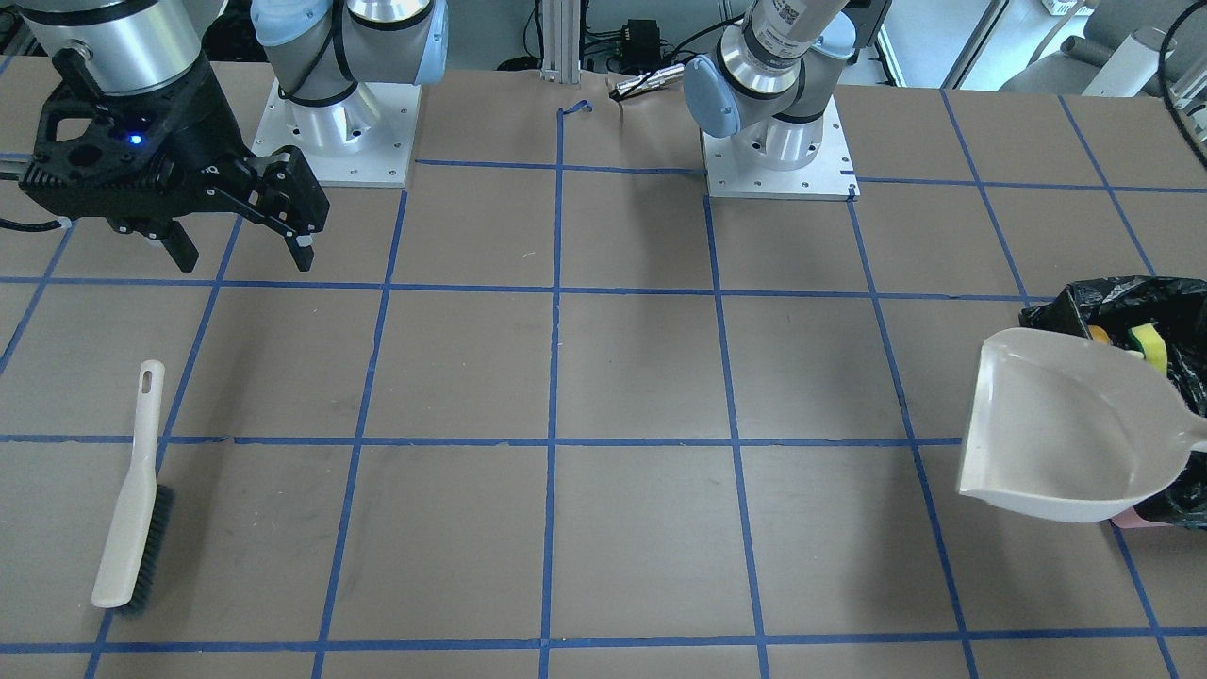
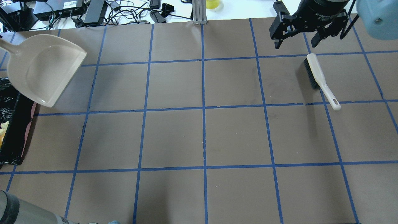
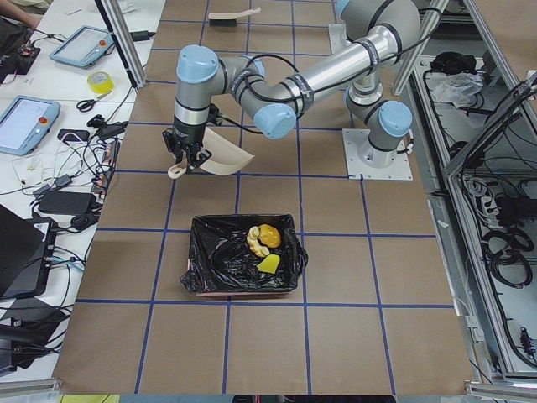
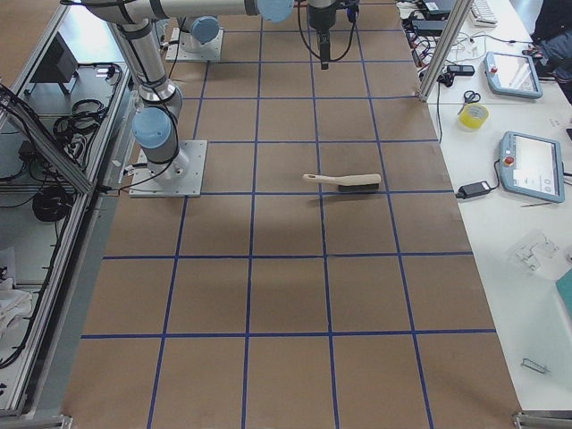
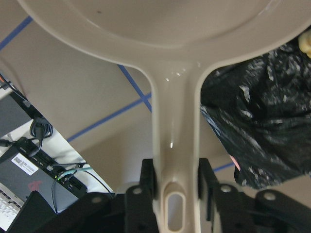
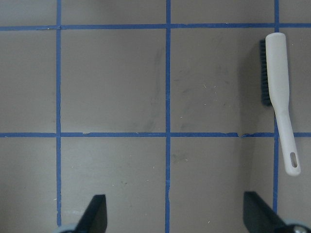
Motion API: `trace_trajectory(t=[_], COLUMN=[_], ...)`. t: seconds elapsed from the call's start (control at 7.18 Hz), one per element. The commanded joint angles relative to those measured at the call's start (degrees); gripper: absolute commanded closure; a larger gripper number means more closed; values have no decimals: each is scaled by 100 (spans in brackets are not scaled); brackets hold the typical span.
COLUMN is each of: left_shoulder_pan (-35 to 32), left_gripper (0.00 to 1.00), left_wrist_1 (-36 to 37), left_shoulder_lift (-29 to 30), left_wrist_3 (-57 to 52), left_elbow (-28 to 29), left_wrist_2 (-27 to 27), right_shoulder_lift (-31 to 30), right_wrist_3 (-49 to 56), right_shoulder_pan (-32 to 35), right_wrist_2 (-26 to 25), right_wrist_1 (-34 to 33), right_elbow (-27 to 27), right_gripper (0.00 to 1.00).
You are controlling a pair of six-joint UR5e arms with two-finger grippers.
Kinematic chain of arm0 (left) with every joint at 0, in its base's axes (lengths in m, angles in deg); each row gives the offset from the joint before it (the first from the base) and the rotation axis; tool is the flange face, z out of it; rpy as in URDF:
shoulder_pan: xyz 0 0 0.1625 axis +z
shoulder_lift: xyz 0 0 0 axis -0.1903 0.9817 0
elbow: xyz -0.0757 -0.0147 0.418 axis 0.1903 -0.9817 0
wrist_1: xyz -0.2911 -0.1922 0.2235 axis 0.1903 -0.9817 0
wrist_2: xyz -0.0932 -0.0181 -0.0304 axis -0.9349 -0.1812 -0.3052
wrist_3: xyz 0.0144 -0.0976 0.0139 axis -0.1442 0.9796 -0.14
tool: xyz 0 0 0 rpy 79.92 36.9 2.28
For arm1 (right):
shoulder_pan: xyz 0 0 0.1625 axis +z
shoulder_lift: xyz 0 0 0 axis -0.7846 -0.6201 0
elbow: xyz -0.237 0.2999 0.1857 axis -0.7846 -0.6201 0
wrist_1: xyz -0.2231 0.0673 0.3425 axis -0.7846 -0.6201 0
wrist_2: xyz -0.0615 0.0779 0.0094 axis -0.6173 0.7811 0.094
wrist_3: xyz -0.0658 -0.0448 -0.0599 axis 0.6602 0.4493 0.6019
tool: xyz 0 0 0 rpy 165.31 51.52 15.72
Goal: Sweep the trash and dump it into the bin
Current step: 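Bring the empty dustpan back and lower it onto the table with the left gripper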
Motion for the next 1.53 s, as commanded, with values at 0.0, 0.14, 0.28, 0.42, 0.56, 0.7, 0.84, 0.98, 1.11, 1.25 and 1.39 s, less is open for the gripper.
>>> trace_trajectory(t=[0.0, 0.14, 0.28, 0.42, 0.56, 0.7, 0.84, 0.98, 1.11, 1.25, 1.39], left_shoulder_pan=[-640, -1008, -1116, -1204, -1370, -1450, -1477, -1512, -1600, -1661, -1662], left_gripper=[100, 100, 100, 100, 100, 100, 100, 100, 100, 100, 100], left_wrist_1=[20, 39, 48, 48, 109, 100, 109, 109, 109, 127, 118], left_shoulder_lift=[236, 359, 525, 701, 885, 1018, 1097, 1176, 1247, 1300, 1326], left_wrist_3=[1778, 2562, 3013, 3505, 3536, 3606, 3859, 3896, 3905, 3914, 3906], left_elbow=[-276, -339, -296, -313, -296, -304, -322, -322, -322, -305, -331], left_wrist_2=[-91, -117, -118, -135, -109, -57, -117, -57, 118, 224, 216], right_shoulder_lift=[-2, -2, -2, -2, -2, -2, -2, -2, -2, -11, -11], right_wrist_3=[0, 9, 0, 9, 0, 9, 9, 0, 0, 9, 0], right_shoulder_pan=[2, 2, 2, 2, 2, 2, 2, 2, 2, 2, 2], right_wrist_2=[1, 1, -7, -7, -7, -7, 1, -7, -7, -7, -7], right_wrist_1=[1, 1, 1, 1, -8, 1, -8, 1, 1, 1, 1], right_elbow=[0, 0, 0, 0, 0, 0, 0, 0, 0, 0, 0], right_gripper=[0, 0, 0, 0, 0, 0, 0, 0, 0, 0, 0])
